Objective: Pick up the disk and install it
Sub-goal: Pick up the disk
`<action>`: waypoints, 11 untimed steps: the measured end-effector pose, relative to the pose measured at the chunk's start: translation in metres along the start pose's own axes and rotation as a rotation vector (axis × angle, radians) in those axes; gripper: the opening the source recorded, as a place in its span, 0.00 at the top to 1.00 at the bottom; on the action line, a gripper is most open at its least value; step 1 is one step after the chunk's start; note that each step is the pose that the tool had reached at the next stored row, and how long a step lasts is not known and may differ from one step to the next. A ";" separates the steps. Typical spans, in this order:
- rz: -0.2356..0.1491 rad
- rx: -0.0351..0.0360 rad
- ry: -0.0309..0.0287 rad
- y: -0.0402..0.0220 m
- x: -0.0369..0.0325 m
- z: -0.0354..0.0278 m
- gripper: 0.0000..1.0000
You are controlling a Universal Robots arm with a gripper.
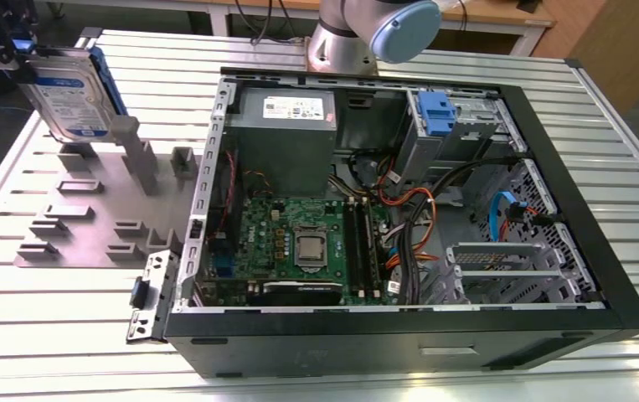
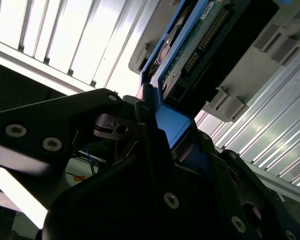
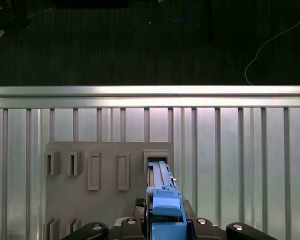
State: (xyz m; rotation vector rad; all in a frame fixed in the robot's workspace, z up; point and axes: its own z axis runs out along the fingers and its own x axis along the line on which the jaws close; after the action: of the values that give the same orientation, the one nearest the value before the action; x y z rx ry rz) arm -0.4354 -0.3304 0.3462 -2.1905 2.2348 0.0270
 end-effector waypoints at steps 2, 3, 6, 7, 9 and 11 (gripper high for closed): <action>0.000 -0.0001 0.0000 0.0000 0.0000 -0.0004 0.64; 0.000 -0.0001 0.0000 0.0000 -0.0001 -0.0050 0.64; 0.000 -0.0001 0.0000 0.0000 -0.0002 -0.0086 0.64; 0.000 -0.0002 0.0001 0.0000 -0.0002 -0.0089 0.64; 0.000 -0.0001 0.0000 0.0000 -0.0002 -0.0091 0.64; 0.000 0.0000 0.0000 0.0000 -0.0002 -0.0093 0.64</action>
State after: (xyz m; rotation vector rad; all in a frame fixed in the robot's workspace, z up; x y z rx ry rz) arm -0.4354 -0.3304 0.3555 -2.1905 2.2347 0.0270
